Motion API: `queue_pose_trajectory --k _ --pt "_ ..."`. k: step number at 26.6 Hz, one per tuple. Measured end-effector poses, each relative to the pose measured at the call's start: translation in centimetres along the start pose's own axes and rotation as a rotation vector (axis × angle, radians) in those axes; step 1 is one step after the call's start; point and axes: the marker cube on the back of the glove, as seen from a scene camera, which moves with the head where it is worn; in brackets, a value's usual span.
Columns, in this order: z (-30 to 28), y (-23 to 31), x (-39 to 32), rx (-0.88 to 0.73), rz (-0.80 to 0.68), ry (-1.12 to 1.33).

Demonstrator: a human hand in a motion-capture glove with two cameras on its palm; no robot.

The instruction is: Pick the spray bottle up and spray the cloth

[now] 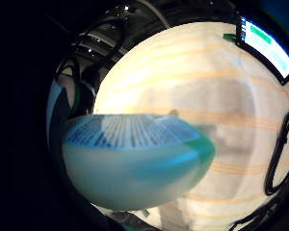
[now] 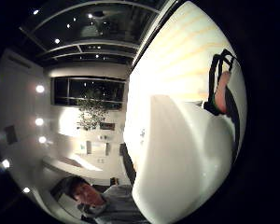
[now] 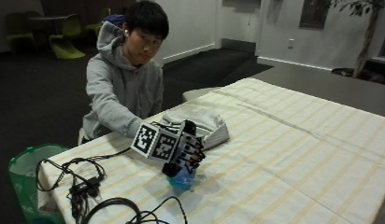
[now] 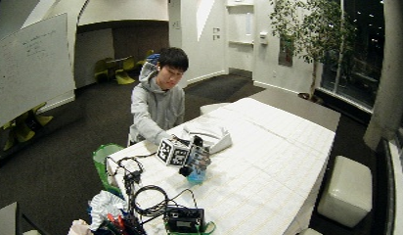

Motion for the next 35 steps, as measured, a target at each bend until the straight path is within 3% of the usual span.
queue_pose_trajectory --k 17,29,35 --pt "1.9 0.3 -4.2 -0.093 -0.128 0.300" --pt "-1.6 4.8 -13.6 -0.282 -0.240 0.719" --pt "0.1 6.8 -13.9 -0.360 -0.252 0.829"
